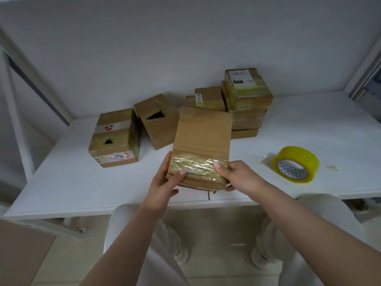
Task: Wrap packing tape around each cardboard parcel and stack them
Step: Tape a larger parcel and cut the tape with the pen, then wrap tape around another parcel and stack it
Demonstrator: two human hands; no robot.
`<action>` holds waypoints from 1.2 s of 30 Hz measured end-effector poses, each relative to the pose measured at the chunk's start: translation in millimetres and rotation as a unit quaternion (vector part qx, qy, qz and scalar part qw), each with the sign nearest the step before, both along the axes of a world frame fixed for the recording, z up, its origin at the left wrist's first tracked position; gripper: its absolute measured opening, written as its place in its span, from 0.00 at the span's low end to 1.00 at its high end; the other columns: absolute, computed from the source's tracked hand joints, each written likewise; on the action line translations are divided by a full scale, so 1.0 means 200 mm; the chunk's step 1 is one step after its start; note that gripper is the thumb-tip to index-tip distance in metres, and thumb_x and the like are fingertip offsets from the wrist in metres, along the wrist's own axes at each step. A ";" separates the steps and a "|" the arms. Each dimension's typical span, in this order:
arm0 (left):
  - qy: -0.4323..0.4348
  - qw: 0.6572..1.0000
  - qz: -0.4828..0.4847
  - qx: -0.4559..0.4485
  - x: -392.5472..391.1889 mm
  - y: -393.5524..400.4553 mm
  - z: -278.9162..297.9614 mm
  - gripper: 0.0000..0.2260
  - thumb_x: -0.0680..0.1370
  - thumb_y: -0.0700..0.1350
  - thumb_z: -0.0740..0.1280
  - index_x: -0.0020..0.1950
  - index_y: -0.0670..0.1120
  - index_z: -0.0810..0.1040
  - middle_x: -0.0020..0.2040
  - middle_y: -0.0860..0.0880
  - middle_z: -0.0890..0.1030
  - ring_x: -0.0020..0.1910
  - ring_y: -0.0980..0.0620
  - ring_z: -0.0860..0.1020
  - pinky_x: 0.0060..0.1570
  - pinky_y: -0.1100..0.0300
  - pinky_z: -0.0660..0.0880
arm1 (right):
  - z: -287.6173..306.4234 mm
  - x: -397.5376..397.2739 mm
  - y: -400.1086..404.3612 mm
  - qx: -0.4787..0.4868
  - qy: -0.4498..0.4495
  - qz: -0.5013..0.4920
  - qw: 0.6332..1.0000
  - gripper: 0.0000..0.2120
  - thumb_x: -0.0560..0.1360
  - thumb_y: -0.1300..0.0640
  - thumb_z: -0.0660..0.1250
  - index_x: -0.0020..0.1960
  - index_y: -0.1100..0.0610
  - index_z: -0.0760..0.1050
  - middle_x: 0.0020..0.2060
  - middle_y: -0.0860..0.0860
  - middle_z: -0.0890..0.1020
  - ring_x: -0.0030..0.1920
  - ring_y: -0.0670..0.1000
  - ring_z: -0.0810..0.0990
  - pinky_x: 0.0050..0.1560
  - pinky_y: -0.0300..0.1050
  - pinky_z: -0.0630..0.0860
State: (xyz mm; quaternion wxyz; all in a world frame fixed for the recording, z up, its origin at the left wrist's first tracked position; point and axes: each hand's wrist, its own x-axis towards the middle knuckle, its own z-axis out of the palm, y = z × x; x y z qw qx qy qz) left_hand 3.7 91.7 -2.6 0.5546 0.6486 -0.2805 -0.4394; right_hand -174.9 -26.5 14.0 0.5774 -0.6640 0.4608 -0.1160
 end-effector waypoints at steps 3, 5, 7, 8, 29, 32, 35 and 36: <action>0.066 0.994 0.080 -0.029 0.01 -0.05 0.03 0.24 0.73 0.50 0.72 0.68 0.54 0.71 0.61 0.50 0.79 0.61 0.48 0.77 0.60 0.44 0.75 | 0.09 0.04 -0.03 -0.066 -0.008 -0.025 0.997 0.28 0.76 0.39 0.63 0.40 0.66 0.76 0.40 0.58 0.81 0.46 0.57 0.82 0.52 0.54 0.81; 0.089 0.987 0.127 -0.032 0.02 -0.12 0.08 0.21 0.76 0.50 0.70 0.66 0.48 0.70 0.62 0.46 0.76 0.59 0.46 0.77 0.59 0.44 0.76 | 0.14 0.07 -0.07 -0.085 -0.036 -0.050 0.994 0.29 0.76 0.38 0.63 0.50 0.66 0.79 0.48 0.58 0.83 0.51 0.56 0.82 0.57 0.57 0.78; 0.101 0.983 0.148 -0.030 0.04 -0.22 0.14 0.22 0.76 0.51 0.70 0.66 0.46 0.67 0.60 0.47 0.74 0.56 0.48 0.76 0.59 0.43 0.76 | 0.19 0.11 -0.10 -0.089 -0.078 -0.074 0.990 0.24 0.77 0.40 0.63 0.57 0.60 0.79 0.53 0.53 0.83 0.56 0.51 0.80 0.61 0.55 0.76; 0.101 0.982 0.155 -0.032 0.05 -0.27 0.17 0.23 0.76 0.52 0.70 0.67 0.47 0.66 0.58 0.49 0.74 0.55 0.50 0.76 0.60 0.44 0.76 | 0.21 0.13 -0.11 -0.089 -0.099 -0.086 0.987 0.22 0.77 0.41 0.63 0.59 0.58 0.78 0.54 0.50 0.82 0.57 0.49 0.79 0.62 0.53 0.75; 0.018 0.997 0.045 0.066 0.24 -1.12 0.26 0.24 0.72 0.65 0.63 0.67 0.63 0.71 0.65 0.53 0.78 0.63 0.46 0.76 0.63 0.42 0.70 | 0.35 0.31 -0.79 -0.082 -0.044 -0.167 0.982 0.20 0.83 0.47 0.56 0.65 0.59 0.71 0.58 0.56 0.78 0.57 0.55 0.79 0.50 0.46 0.80; -0.041 0.996 0.049 0.060 0.23 -1.04 0.27 0.16 0.78 0.60 0.62 0.65 0.60 0.74 0.62 0.51 0.79 0.60 0.46 0.77 0.64 0.44 0.71 | 0.32 0.31 -0.76 -0.114 -0.041 -0.181 0.976 0.21 0.82 0.47 0.59 0.69 0.58 0.70 0.60 0.53 0.77 0.54 0.54 0.79 0.42 0.42 0.78; -0.107 0.987 0.092 0.074 0.27 -0.92 0.22 0.17 0.81 0.51 0.62 0.70 0.52 0.71 0.60 0.49 0.76 0.56 0.48 0.75 0.59 0.53 0.73 | 0.27 0.33 -0.71 -0.140 -0.017 -0.146 0.979 0.21 0.81 0.47 0.61 0.69 0.55 0.70 0.66 0.51 0.75 0.59 0.54 0.78 0.58 0.52 0.78; -0.111 0.985 0.112 0.073 0.29 -0.87 0.21 0.17 0.81 0.48 0.62 0.70 0.50 0.71 0.58 0.48 0.76 0.52 0.50 0.75 0.52 0.58 0.73 | 0.25 0.34 -0.69 -0.144 -0.006 -0.133 0.981 0.21 0.80 0.46 0.61 0.69 0.55 0.70 0.66 0.51 0.75 0.61 0.54 0.77 0.62 0.54 0.75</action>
